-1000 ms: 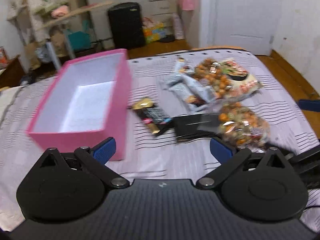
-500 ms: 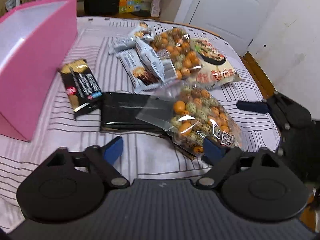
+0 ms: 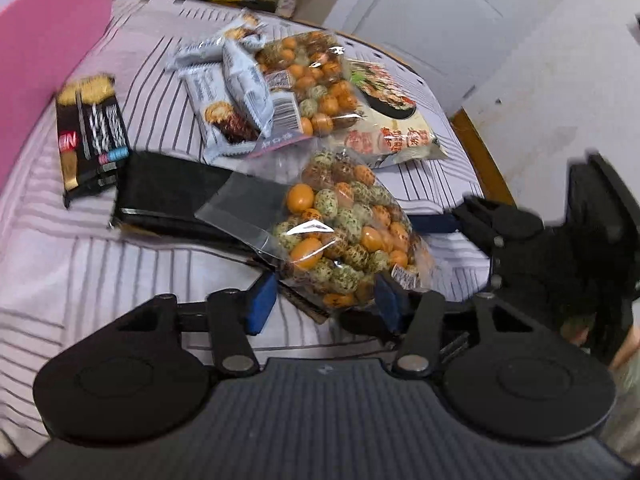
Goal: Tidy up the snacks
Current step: 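Reach the left tool to the peanut bag and close on it, then carry the peanut bag into the pink box and open the left tool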
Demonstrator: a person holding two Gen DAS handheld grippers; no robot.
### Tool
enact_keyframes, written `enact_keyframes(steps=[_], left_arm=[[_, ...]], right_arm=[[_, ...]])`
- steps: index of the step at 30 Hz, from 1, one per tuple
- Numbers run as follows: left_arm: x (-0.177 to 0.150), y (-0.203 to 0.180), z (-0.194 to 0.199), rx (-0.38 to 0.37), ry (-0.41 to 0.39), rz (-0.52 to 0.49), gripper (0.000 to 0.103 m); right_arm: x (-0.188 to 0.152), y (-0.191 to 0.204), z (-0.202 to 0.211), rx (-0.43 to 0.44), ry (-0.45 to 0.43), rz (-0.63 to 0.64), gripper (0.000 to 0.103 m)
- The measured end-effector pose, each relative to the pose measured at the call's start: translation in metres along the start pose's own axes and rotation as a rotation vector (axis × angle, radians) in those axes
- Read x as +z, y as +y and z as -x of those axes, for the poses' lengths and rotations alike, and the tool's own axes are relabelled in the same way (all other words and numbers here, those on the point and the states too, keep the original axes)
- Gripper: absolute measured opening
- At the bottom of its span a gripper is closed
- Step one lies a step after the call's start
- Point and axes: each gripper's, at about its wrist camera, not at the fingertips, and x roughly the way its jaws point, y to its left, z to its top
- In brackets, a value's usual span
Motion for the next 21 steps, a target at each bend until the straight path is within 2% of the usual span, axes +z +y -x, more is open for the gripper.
enact_keyframes(steps=[5, 8, 10, 12, 15, 19, 21], left_arm=[[0.000, 0.005, -0.005, -0.018, -0.006, 0.051, 0.057], [-0.001, 0.013, -0.003, -0.067, 0.016, 0.094, 0.057], [-0.001, 0.019, -0.005, -0.096, 0.058, 0.117, 0.057], [-0.005, 0.025, -0.005, -0.114, 0.058, 0.141, 0.057], [-0.009, 0.028, -0.002, -0.123, 0.051, 0.135, 0.055], [-0.009, 0.033, 0.002, -0.124, 0.058, 0.139, 0.049], [-0.008, 0.037, 0.001, -0.136, 0.071, 0.155, 0.049]], right_arm=[[-0.002, 0.012, 0.003, -0.074, 0.003, -0.087, 0.101], [0.002, 0.019, 0.005, -0.094, 0.014, -0.181, 0.097], [0.002, 0.028, 0.005, -0.154, 0.033, -0.267, 0.096], [0.004, 0.040, 0.004, -0.224, 0.040, -0.356, 0.096], [0.002, 0.049, 0.007, -0.198, -0.011, -0.473, 0.097], [-0.005, 0.054, 0.008, -0.179, -0.029, -0.468, 0.101], [-0.007, 0.063, 0.006, -0.201, -0.018, -0.417, 0.101]])
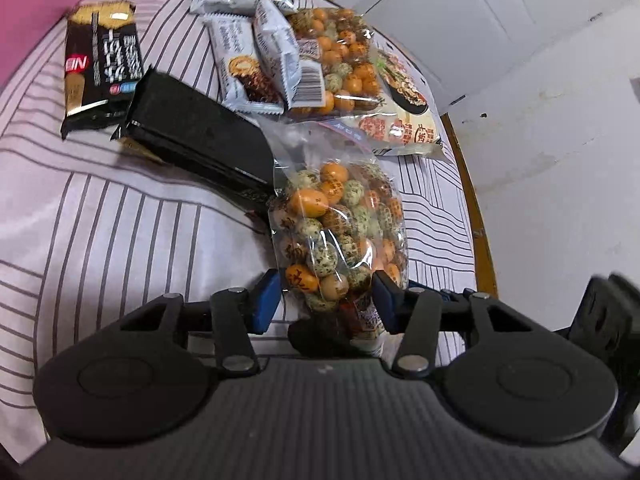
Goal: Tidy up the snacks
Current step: 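Carry the peanut bag into the pink box and open the left tool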
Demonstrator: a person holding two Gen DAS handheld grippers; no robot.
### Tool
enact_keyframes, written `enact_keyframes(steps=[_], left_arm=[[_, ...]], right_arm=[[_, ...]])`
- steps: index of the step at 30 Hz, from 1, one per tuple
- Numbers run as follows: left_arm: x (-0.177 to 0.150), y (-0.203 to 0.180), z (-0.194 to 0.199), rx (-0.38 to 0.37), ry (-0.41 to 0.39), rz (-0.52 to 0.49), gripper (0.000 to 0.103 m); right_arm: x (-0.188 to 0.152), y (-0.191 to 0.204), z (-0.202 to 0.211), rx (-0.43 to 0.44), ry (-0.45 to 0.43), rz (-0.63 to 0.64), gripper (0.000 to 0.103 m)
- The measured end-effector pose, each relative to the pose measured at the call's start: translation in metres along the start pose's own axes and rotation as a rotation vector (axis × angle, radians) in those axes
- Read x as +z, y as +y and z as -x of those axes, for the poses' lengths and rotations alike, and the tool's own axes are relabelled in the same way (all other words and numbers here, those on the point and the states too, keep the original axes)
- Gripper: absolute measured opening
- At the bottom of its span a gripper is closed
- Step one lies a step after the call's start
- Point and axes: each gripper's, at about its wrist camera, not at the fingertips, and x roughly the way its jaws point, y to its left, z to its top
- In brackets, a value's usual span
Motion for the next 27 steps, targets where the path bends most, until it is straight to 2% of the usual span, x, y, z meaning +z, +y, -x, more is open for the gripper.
enact_keyframes(steps=[2, 3, 5, 6, 9, 10, 14, 20, 27], left_arm=[[0.000, 0.000, -0.001, 0.006, 0.004, -0.012, 0.049], [0.000, -0.002, -0.002, 0.013, 0.004, -0.026, 0.049], [-0.002, -0.008, -0.002, 0.027, 0.005, -0.054, 0.050], [-0.002, -0.009, 0.000, 0.021, 0.013, -0.063, 0.051], [-0.002, -0.014, 0.001, -0.024, 0.061, -0.078, 0.054], [-0.003, -0.018, 0.003, -0.029, 0.075, -0.100, 0.056], [-0.006, -0.038, 0.018, 0.033, 0.067, -0.219, 0.056], [-0.001, -0.044, 0.047, 0.056, 0.113, -0.242, 0.056], [0.006, -0.041, 0.086, 0.057, 0.118, -0.212, 0.056]], right_arm=[[-0.005, 0.010, -0.002, -0.042, 0.005, 0.068, 0.101], [-0.007, 0.015, -0.002, -0.072, -0.002, 0.090, 0.096], [-0.008, 0.017, 0.001, -0.096, -0.008, 0.065, 0.090], [-0.006, 0.018, 0.004, -0.099, -0.003, 0.047, 0.082], [0.001, 0.020, 0.015, -0.086, 0.009, -0.028, 0.078], [0.002, 0.022, 0.018, -0.083, 0.005, -0.032, 0.077], [0.004, 0.033, 0.030, -0.074, -0.008, -0.036, 0.077], [0.016, 0.050, 0.043, -0.044, 0.006, -0.035, 0.077], [0.033, 0.078, 0.060, -0.025, 0.035, -0.001, 0.077]])
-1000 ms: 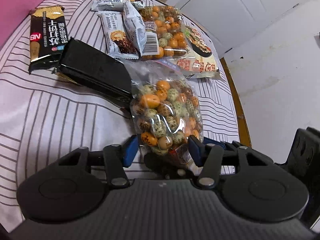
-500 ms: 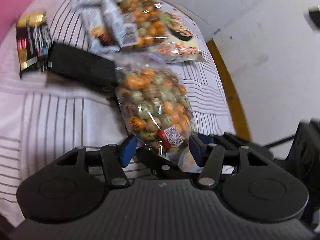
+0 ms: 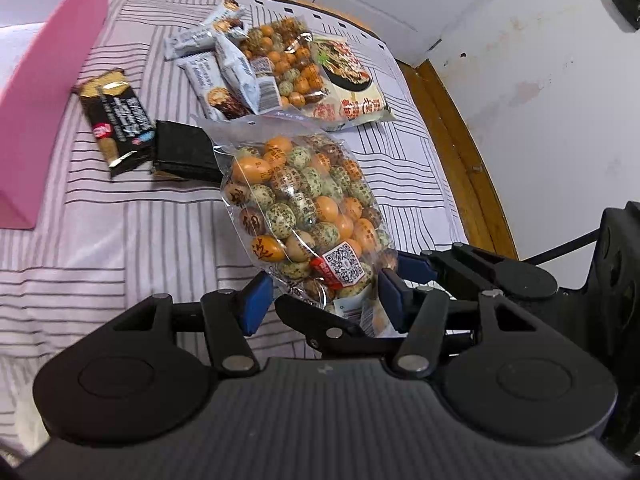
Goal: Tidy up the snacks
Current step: 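Carry the peanut bag into the pink box and open the left tool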
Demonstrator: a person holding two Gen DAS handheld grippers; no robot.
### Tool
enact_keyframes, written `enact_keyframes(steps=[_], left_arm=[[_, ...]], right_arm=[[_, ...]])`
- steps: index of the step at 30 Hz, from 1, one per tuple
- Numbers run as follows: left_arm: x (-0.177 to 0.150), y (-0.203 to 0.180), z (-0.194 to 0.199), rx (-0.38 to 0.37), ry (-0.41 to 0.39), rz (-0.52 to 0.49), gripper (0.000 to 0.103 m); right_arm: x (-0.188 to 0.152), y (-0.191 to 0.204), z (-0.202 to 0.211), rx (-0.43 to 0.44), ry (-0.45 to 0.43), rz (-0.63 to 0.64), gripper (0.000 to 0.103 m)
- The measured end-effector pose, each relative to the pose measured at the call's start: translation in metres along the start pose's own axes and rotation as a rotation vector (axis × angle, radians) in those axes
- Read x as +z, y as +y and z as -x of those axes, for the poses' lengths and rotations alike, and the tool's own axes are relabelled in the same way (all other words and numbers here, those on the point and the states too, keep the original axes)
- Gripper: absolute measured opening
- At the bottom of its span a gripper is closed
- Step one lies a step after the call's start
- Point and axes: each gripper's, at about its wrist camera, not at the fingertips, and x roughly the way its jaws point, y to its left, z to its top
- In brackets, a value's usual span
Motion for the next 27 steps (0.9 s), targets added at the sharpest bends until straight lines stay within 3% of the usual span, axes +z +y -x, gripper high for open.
enact_keyframes(steps=[6, 15, 27], left_arm=[[-0.001, 0.006, 0.037, 0.019, -0.005, 0.001, 0.056], [0.000, 0.030, 0.099, 0.030, -0.084, 0.056, 0.056], [0.032, 0.084, 0.158, 0.052, -0.170, 0.120, 0.056]], right_arm=[[0.011, 0.030, 0.016, 0.029, -0.005, 0.043, 0.077], [0.045, 0.080, 0.031, 0.052, -0.012, 0.154, 0.077], [0.108, 0.139, 0.017, 0.089, -0.032, 0.244, 0.078]])
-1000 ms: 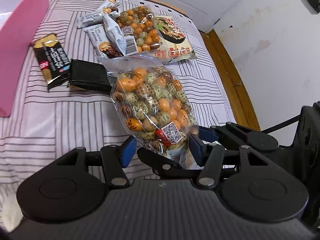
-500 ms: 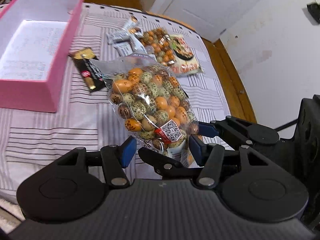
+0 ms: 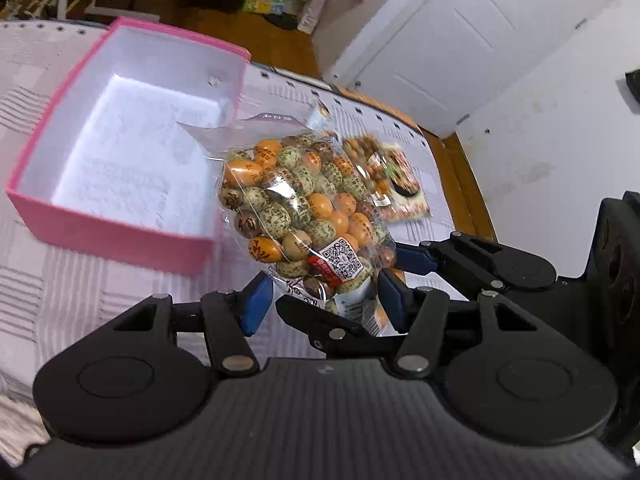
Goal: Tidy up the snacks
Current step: 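Carry the peanut bag into the pink box and open the left tool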
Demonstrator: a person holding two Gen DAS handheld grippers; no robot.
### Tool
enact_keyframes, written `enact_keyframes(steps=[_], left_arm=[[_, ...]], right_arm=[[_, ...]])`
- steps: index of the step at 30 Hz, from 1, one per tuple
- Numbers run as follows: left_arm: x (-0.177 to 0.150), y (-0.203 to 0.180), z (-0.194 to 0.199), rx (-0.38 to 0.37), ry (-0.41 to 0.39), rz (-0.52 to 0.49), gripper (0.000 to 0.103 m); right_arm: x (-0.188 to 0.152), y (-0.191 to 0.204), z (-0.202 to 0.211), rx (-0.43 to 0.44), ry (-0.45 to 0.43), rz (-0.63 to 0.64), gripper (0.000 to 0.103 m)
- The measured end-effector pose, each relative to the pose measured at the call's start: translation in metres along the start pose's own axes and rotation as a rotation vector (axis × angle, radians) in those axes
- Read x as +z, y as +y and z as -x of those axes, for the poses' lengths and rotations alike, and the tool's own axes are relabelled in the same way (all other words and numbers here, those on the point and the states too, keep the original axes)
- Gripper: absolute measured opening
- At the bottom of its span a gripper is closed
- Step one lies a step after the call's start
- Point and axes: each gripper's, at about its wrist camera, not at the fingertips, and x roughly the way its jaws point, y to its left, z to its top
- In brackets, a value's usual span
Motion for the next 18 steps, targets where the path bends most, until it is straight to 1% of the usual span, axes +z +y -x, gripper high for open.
enact_keyframes(steps=[5, 10, 16, 18], left_arm=[[0.026, 0.022, 0.004, 0.030, -0.039, 0.024, 0.056], [0.053, 0.046, -0.003, 0.060, -0.060, 0.020, 0.056], [0.089, 0.081, -0.023, 0.087, -0.096, 0.044, 0.056], [0.100, 0.093, -0.032, 0.109, -0.105, 0.068, 0.056]], right_arm=[[0.030, 0.010, -0.021, 0.005, -0.024, 0.024, 0.078], [0.053, 0.015, -0.046, 0.002, -0.052, 0.046, 0.078], [0.082, 0.012, -0.088, 0.025, -0.081, 0.027, 0.078], [0.092, 0.011, -0.105, 0.034, -0.081, 0.063, 0.078]])
